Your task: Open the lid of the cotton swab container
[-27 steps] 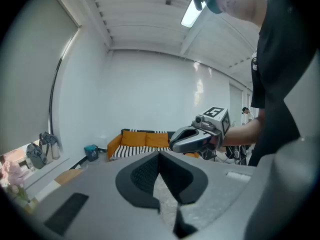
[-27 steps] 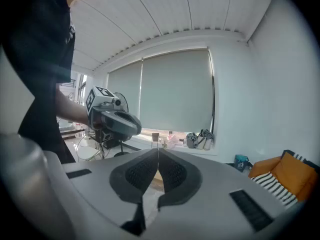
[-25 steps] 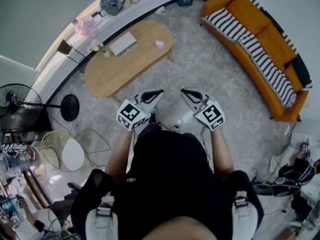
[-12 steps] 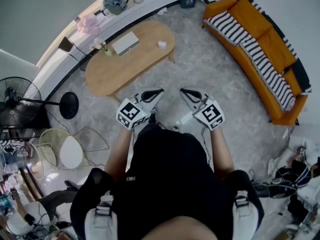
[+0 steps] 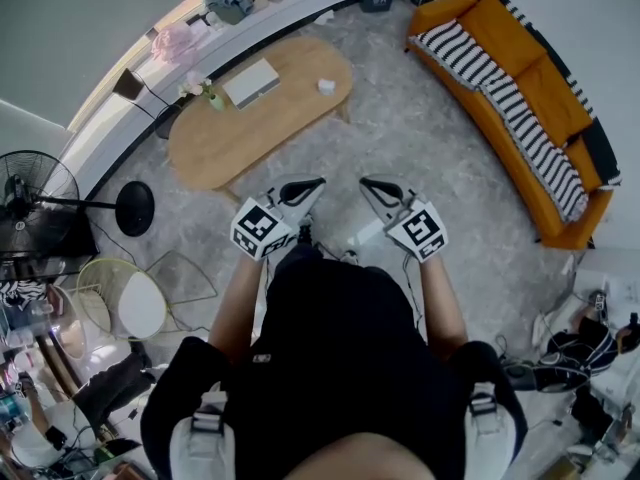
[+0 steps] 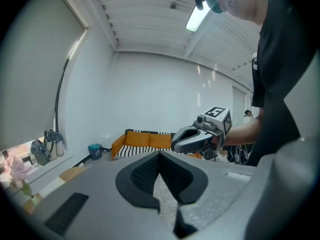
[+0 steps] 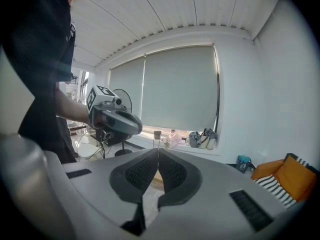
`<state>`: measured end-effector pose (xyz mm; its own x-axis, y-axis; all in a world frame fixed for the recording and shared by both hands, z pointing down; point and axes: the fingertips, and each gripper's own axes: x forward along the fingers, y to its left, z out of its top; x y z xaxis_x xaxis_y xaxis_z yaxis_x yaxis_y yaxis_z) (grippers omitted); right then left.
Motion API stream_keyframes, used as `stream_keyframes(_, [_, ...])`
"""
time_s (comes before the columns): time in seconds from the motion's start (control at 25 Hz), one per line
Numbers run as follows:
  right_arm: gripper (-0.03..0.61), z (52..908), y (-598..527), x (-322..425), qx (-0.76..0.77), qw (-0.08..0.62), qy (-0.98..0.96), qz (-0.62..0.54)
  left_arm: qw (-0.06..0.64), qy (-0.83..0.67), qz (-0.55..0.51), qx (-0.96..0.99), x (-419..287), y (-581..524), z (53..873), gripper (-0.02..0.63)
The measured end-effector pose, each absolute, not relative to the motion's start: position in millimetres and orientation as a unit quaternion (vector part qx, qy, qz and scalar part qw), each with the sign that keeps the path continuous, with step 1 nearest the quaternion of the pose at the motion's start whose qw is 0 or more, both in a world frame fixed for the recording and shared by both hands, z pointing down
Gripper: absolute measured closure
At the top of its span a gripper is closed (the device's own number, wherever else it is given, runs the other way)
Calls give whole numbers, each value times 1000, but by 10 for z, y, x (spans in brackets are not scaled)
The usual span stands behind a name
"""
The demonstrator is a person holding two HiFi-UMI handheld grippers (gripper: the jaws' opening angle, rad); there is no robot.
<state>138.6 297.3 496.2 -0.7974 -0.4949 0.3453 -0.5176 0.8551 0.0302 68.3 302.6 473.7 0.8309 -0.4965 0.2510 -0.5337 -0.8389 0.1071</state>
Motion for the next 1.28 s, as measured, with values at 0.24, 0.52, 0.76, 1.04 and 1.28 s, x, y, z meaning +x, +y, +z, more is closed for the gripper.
stream_keyframes(0.24, [583,4967,2786,1260,271,180,-945,44,94,-266,103,954,555,2814,4744,614])
stream_keyframes(0.52, [583,5046,2501,1131,282,189,-939,49,98,-250,100,958,422,2482,4792,614])
stream_keyframes(0.76, [583,5087,2218,1030,300,196,-932,55,93,-245,93,961,237,2113,4756,614])
stream_keyframes(1.04, [583,5130,1964,907,319,203,-924,63,94,-229,90,965,109,1783,4774,614])
stream_keyframes(1.28, [583,5153,1752,847,336,207,-917,67,94,-206,91,970,85,1513,4808,614])
